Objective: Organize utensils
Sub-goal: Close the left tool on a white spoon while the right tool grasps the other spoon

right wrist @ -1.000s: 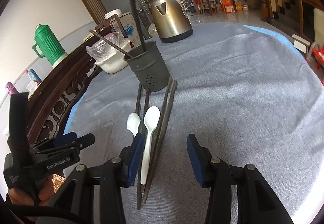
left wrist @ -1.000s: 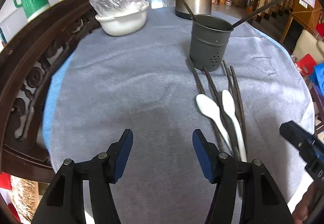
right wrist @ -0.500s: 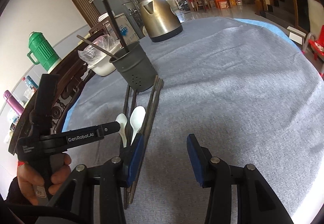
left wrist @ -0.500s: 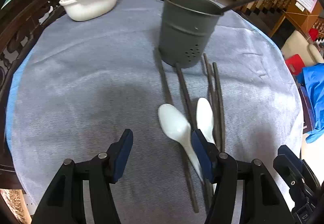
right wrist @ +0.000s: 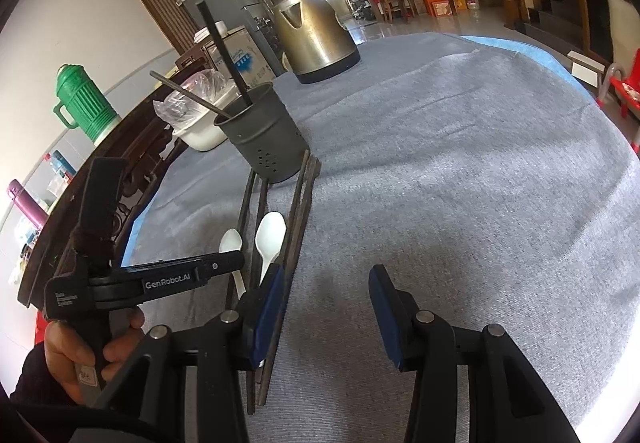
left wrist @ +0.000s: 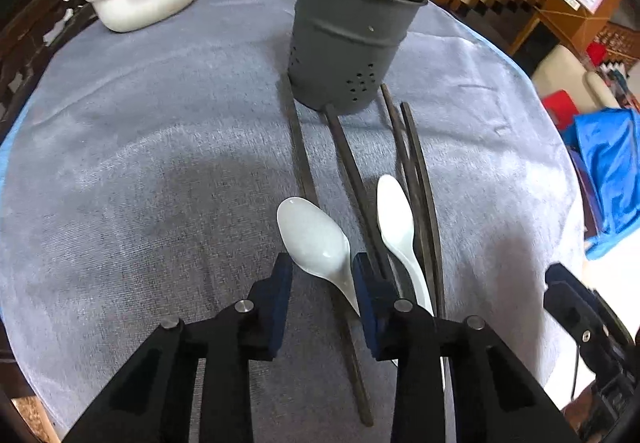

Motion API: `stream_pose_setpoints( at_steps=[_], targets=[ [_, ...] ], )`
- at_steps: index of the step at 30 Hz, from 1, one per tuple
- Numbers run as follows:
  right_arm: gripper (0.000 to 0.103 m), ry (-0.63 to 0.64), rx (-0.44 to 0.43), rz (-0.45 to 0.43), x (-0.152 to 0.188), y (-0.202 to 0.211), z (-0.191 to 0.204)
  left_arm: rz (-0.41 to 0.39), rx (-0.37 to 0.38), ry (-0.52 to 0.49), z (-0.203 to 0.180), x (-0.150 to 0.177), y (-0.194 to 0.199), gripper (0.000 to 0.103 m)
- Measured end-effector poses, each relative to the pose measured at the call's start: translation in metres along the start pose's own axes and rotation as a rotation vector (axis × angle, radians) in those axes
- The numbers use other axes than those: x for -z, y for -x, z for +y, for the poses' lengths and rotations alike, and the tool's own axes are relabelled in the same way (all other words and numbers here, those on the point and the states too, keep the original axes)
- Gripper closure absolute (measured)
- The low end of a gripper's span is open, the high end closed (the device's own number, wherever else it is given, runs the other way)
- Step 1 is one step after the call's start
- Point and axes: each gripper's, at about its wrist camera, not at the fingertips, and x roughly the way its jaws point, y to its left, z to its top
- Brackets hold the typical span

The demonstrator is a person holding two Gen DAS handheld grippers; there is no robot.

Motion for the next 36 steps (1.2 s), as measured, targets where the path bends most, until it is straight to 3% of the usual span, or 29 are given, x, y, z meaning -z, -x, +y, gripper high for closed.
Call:
stream_pose_setpoints(
  at_steps=[7, 9, 11, 19, 23, 28, 36],
  targets=[
    [0.056, 0.02, -0.054, 0.064, 0.0, -0.013, 0.014, 0.036, 0.024, -0.106, 0.02, 0.0, 0.009, 0.07],
    [0.063, 0.033, -0.047, 0.104, 0.001, -0.023, 0.019, 0.051, 0.031, -0.15, 0.025, -0.001, 0.01, 0.07],
    [0.064, 0.05, -0.035, 0.144, 0.002, -0.034, 0.024, 0.061, 0.036, -0.182, 0.029, -0.002, 0.01, 0.07],
    [0.068, 0.155, 0.103, 0.237, 0.005, -0.068, 0.042, 0.069, 0.074, -0.239, 0.03, -0.007, 0.01, 0.07],
    [0.068, 0.203, 0.193, 0.217, -0.001, -0.069, 0.041, 0.065, 0.084, -0.221, 0.035, -0.008, 0.014, 0.07],
    [0.068, 0.127, 0.245, 0.187, -0.014, -0.059, 0.016, 0.06, 0.094, -0.207, 0.042, -0.011, 0.02, 0.069],
    [0.067, 0.117, 0.029, 0.119, -0.031, -0.045, 0.037, 0.055, 0.099, -0.165, 0.038, -0.019, 0.019, 0.066]
  ],
)
